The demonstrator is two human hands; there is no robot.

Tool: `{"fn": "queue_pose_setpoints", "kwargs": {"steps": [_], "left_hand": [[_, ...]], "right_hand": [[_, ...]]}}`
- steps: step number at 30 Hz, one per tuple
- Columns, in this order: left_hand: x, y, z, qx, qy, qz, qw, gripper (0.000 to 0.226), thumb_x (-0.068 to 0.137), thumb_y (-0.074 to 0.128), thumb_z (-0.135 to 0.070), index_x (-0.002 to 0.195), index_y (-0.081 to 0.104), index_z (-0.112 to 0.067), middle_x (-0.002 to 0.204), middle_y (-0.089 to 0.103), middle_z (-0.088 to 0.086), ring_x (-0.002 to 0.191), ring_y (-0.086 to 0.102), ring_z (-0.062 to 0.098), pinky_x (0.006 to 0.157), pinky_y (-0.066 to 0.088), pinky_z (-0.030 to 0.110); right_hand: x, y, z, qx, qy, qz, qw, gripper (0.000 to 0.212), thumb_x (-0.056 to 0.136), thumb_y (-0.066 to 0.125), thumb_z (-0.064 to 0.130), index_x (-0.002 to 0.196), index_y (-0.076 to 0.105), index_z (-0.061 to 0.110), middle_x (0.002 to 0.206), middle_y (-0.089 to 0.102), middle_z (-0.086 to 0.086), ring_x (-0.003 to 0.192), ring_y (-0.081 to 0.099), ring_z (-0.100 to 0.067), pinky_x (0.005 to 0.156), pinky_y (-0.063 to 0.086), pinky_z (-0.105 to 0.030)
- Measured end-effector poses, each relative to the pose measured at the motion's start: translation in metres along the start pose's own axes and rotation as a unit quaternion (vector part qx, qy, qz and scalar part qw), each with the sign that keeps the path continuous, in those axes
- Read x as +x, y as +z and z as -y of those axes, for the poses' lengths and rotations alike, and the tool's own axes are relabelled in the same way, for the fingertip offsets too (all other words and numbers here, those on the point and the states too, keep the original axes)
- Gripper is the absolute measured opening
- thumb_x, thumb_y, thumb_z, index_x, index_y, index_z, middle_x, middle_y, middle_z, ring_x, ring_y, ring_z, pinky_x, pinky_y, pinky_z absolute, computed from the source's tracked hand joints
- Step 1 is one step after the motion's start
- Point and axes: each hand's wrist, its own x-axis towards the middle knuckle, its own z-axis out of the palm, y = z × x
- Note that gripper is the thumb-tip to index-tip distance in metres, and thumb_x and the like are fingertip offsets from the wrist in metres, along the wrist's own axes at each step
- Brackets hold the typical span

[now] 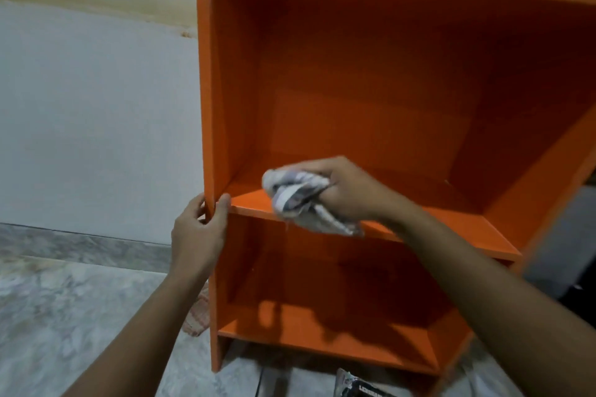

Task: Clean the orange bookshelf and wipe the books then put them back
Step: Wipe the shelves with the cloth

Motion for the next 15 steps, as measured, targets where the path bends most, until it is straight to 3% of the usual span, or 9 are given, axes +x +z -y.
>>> {"fn": "queue_pose_setpoints", "kwargs": {"steps": [3, 6, 10, 14, 15], "left_hand": [[-0.013, 0.017, 0.002, -0.011, -0.098, 0.011, 0.995, 0.072, 0.086, 0.056, -0.063, 0.145, 0.037, -0.025, 0.143, 0.049, 0.007, 0.127, 0.050, 0.034, 0.100, 0.046, 0.055], [-0.014, 0.027, 0.005, -0.038, -0.157, 0.012, 0.987, 0.084, 0.082, 0.057, -0.068, 0.149, 0.025, -0.030, 0.150, 0.039, 0.007, 0.132, 0.043, 0.039, 0.101, 0.041, 0.061], [-0.007, 0.027, 0.005, -0.065, -0.198, 0.022, 0.978, 0.083, 0.084, 0.059, -0.063, 0.150, 0.023, -0.029, 0.151, 0.038, 0.009, 0.134, 0.041, 0.041, 0.104, 0.038, 0.064], [-0.004, 0.028, 0.005, -0.074, -0.213, 0.024, 0.974, 0.081, 0.087, 0.061, -0.057, 0.151, 0.022, -0.027, 0.152, 0.037, 0.010, 0.136, 0.039, 0.042, 0.106, 0.036, 0.064], [-0.003, 0.029, 0.005, -0.076, -0.214, 0.021, 0.974, 0.081, 0.087, 0.061, -0.057, 0.151, 0.022, -0.027, 0.152, 0.037, 0.010, 0.136, 0.039, 0.042, 0.106, 0.035, 0.064]], "right_hand": [[0.011, -0.066, -0.018, -0.054, 0.051, -0.082, 0.994, 0.048, 0.080, 0.052, -0.012, 0.110, 0.073, 0.020, 0.104, 0.074, 0.005, 0.092, 0.067, -0.001, 0.079, 0.050, -0.019], [0.028, -0.107, -0.059, -0.174, 0.156, -0.115, 0.965, 0.039, 0.089, 0.051, 0.002, 0.110, 0.069, 0.030, 0.099, 0.073, 0.000, 0.086, 0.069, -0.021, 0.067, 0.053, -0.037], [0.039, -0.109, -0.119, -0.221, 0.265, -0.084, 0.935, 0.034, 0.095, 0.045, 0.001, 0.116, 0.063, 0.020, 0.097, 0.071, -0.017, 0.056, 0.061, -0.016, 0.046, 0.048, -0.025], [0.026, -0.084, -0.151, -0.174, 0.321, -0.098, 0.926, 0.041, 0.098, 0.043, 0.007, 0.126, 0.064, 0.028, 0.106, 0.067, -0.011, 0.076, 0.063, -0.025, 0.057, 0.047, -0.031], [0.023, -0.078, -0.149, -0.165, 0.316, -0.107, 0.928, 0.044, 0.097, 0.041, 0.006, 0.123, 0.065, 0.032, 0.106, 0.068, -0.009, 0.072, 0.063, -0.023, 0.054, 0.047, -0.031]]}}
